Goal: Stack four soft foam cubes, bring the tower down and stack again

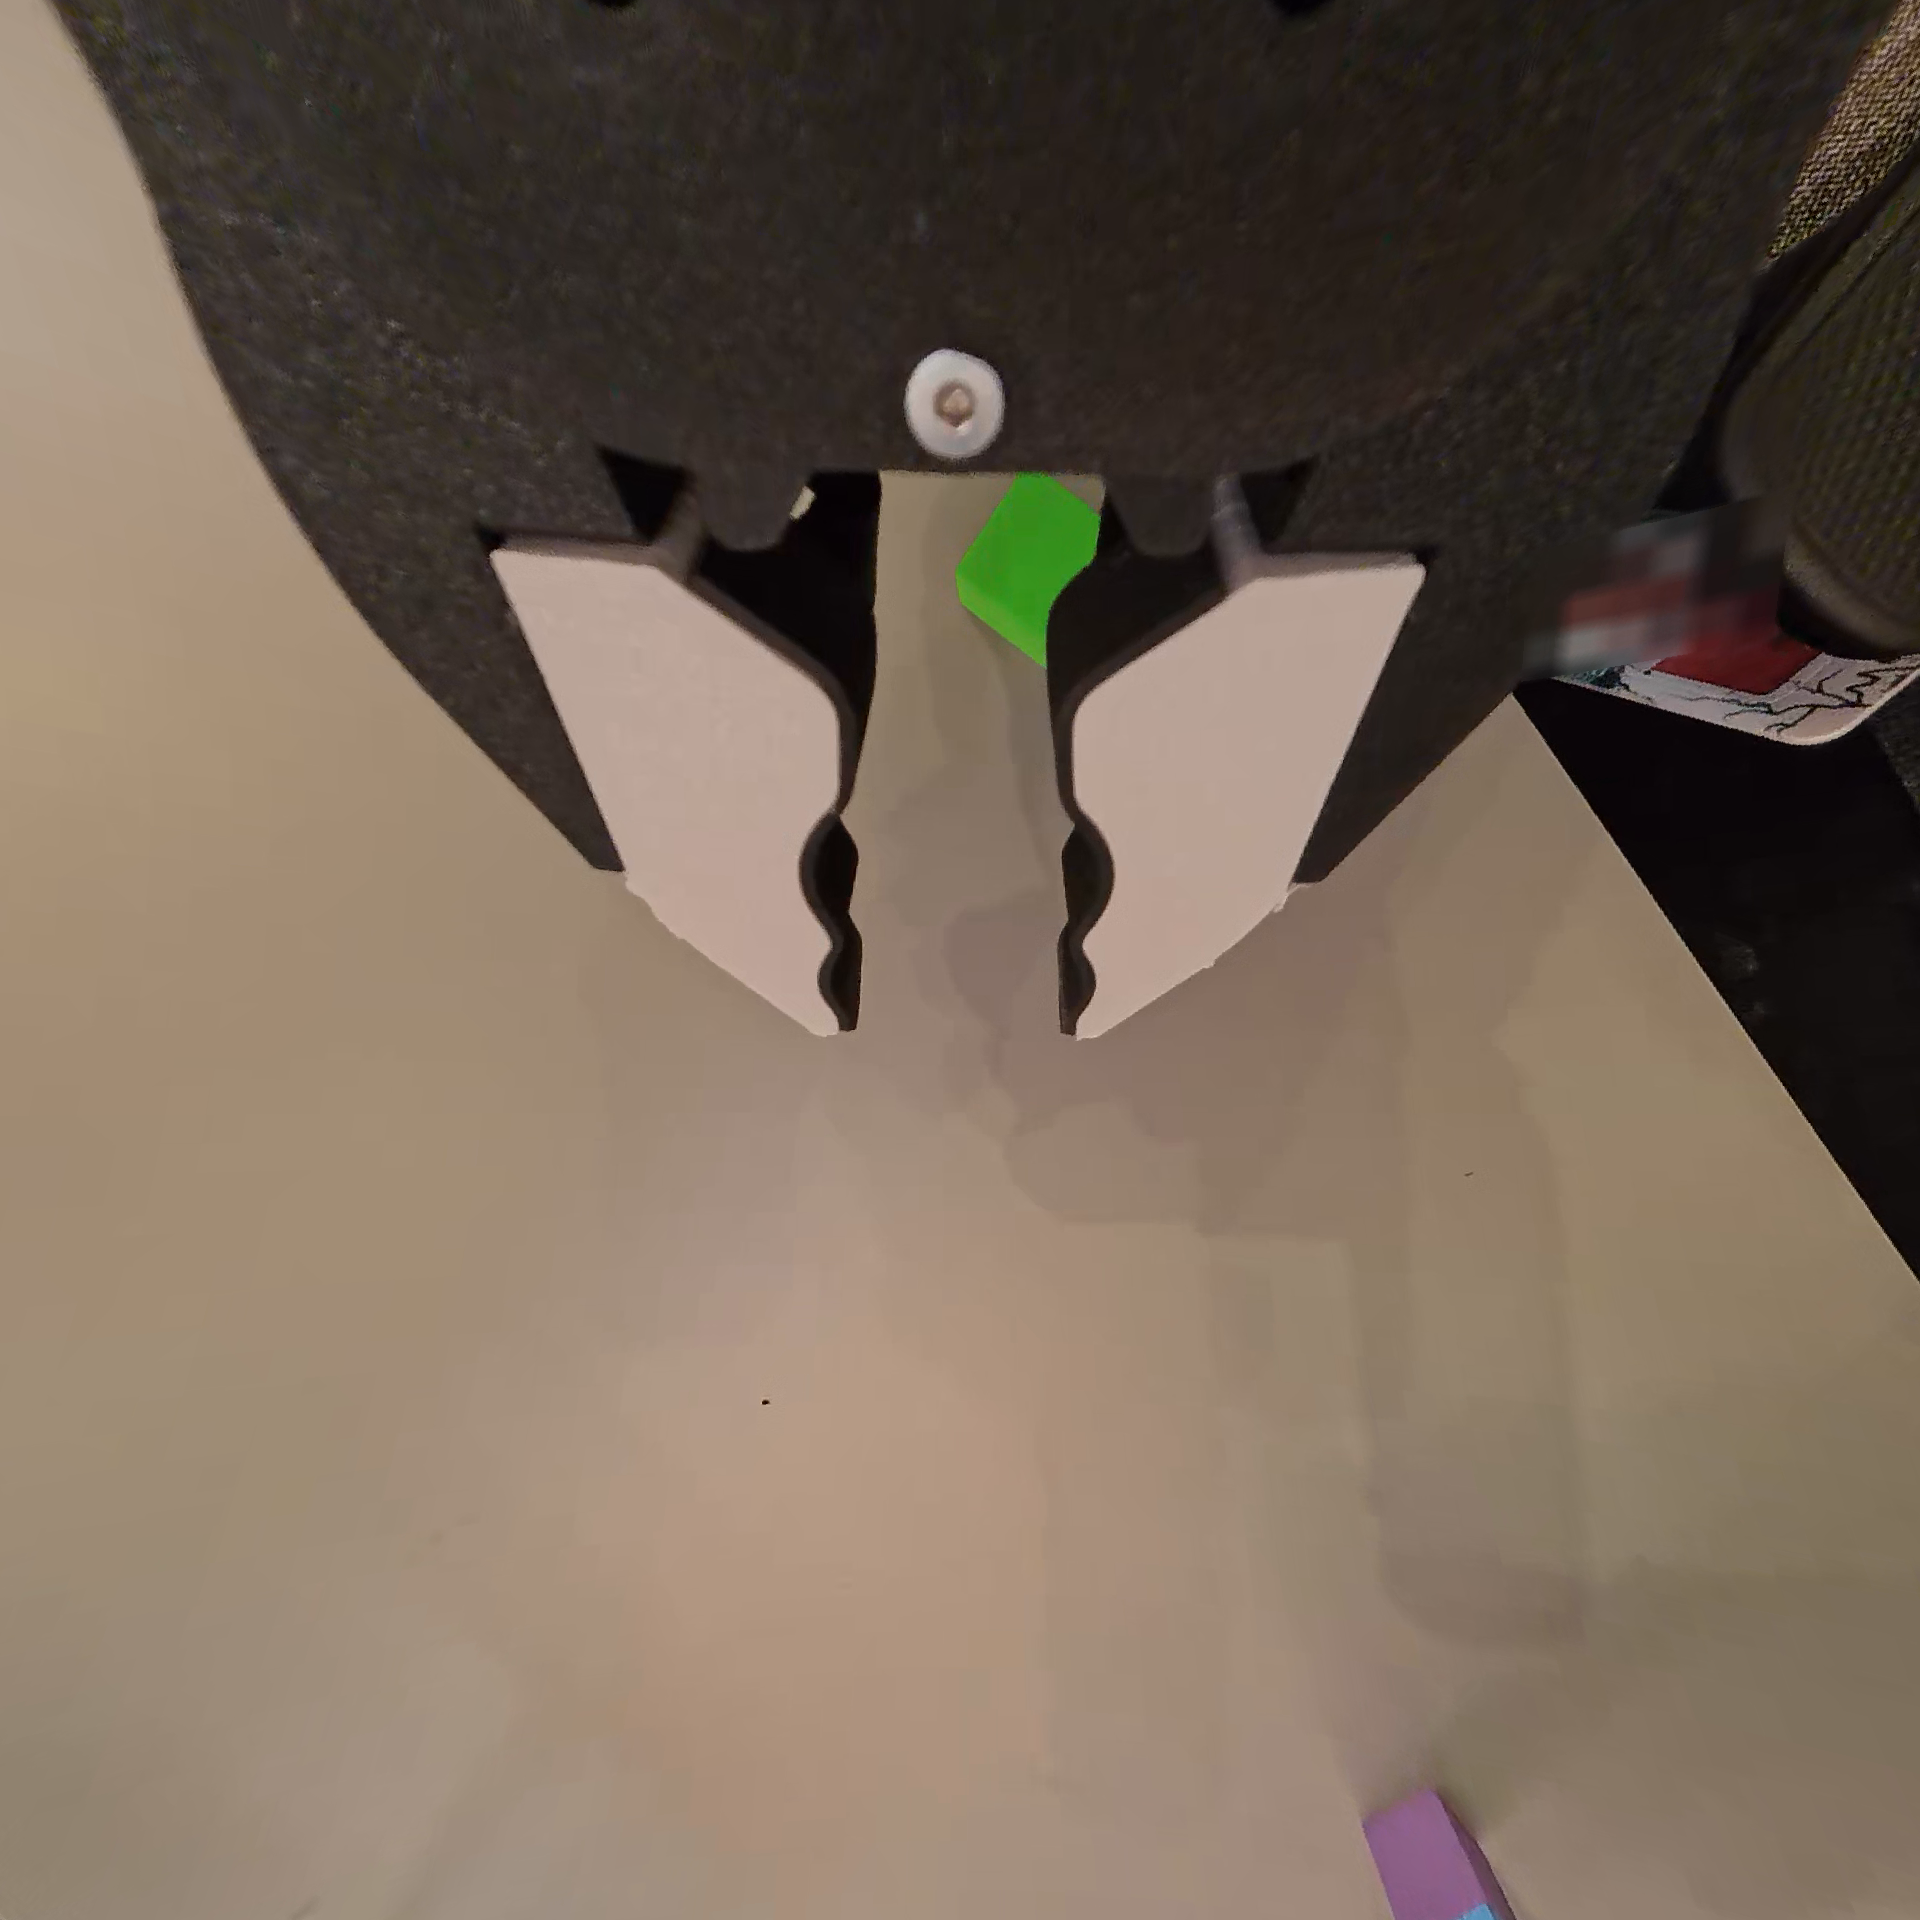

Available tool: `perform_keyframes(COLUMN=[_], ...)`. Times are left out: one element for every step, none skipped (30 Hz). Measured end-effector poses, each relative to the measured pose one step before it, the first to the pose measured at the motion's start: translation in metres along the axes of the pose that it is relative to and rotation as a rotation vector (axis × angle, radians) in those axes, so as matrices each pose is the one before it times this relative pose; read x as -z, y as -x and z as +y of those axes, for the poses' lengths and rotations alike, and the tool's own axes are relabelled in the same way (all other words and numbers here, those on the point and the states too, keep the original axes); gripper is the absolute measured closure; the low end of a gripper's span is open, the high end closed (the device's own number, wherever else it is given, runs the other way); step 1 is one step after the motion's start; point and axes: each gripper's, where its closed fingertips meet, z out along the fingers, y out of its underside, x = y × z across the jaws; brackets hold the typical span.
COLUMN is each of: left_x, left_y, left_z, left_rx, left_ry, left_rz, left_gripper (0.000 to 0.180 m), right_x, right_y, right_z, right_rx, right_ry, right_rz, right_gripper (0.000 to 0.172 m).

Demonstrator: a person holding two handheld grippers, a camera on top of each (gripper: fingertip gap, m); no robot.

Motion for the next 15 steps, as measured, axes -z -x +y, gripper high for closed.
perform_keyframes(left_x=[-0.00128,-0.0018,-0.00208,-0.00138,-0.00003,-0.00008,0.00009,0.00024,-0.00011,-0.0004,0.00044,0.00202,0.00293,0.00328,0.00324], left_y=[-0.0005,0.00008,-0.00047,-0.00082,-0.00033,0.00128,0.00016,0.00018,0.0007,0.00064,-0.00014,0.00045,0.001,0.00009,0.00029], left_z=[0.00076,0.00133,0.00162,-0.00009,-0.00116,0.00014,0.0004,0.00032,0.00083,0.00071,-0.00045,-0.0012,-0.00188,-0.00176,-0.00189], left_rx=[0.0012,-0.0022,-0.0016,0.0015,0.0092,0.0051,-0.0003,-0.0045,-0.0044,-0.0004,-0.0005,-0.001,0.0014,0.0064,0.007], left_ry=[0.0009,0.0043,0.0049,-0.0067,-0.0128,-0.0035,-0.0008,-0.0008,0.003,0.0044,-0.0033,-0.0101,-0.0148,-0.0153,-0.0173], left_rz=[0.0068,0.0012,0.0038,0.0066,0.0087,-0.0019,0.0028,0.0011,-0.0047,-0.0044,0.0001,-0.0047,-0.0064,0.0009,-0.0006], left_gripper=[0.154,0.154,0.154,0.154,0.154,0.154,0.154,0.153,0.147,0.136,0.128,0.127,0.127,0.126,0.125], right_x=[-0.00001,0.00014,0.00017,0.00036,0.00039,0.00064,0.0008,0.00122,0.0014,0.00183,0.00257,0.00361,0.00475,0.0058,0.00615], right_y=[0.0,0.00001,-0.00001,-0.00008,-0.00023,-0.00007,-0.00039,-0.00045,-0.00047,-0.00046,-0.00029,-0.00052,-0.00114,-0.0018,-0.00059], right_z=[0.00019,0.00002,-0.00015,-0.00026,-0.00022,-0.00028,-0.00045,-0.00023,-0.00032,0.00003,-0.00005,0.00037,0.00172,0.00238,0.00293], right_rx=[0.0008,0.0008,0.0002,0.0001,0.0008,0.0013,0.0008,-0.0008,-0.0002,0.0014,0.0059,0.0093,0.01,0.0106,0.0164], right_ry=[0.0009,0.0002,-0.001,-0.0012,-0.0012,-0.0018,-0.0027,-0.0018,-0.0017,-0.0009,-0.0031,-0.0024,0.002,0.0031,0.004], right_rz=[-0.0005,-0.0001,-0.0003,0.0007,0.0008,0.001,0.0025,0.0026,0.0035,0.0027,0.0025,0.0012,0.002,0.0027,-0.0044], right_gripper=[0.135,0.135,0.135,0.135,0.135,0.135,0.135,0.135,0.135,0.134,0.134,0.133,0.132,0.131,0.131])
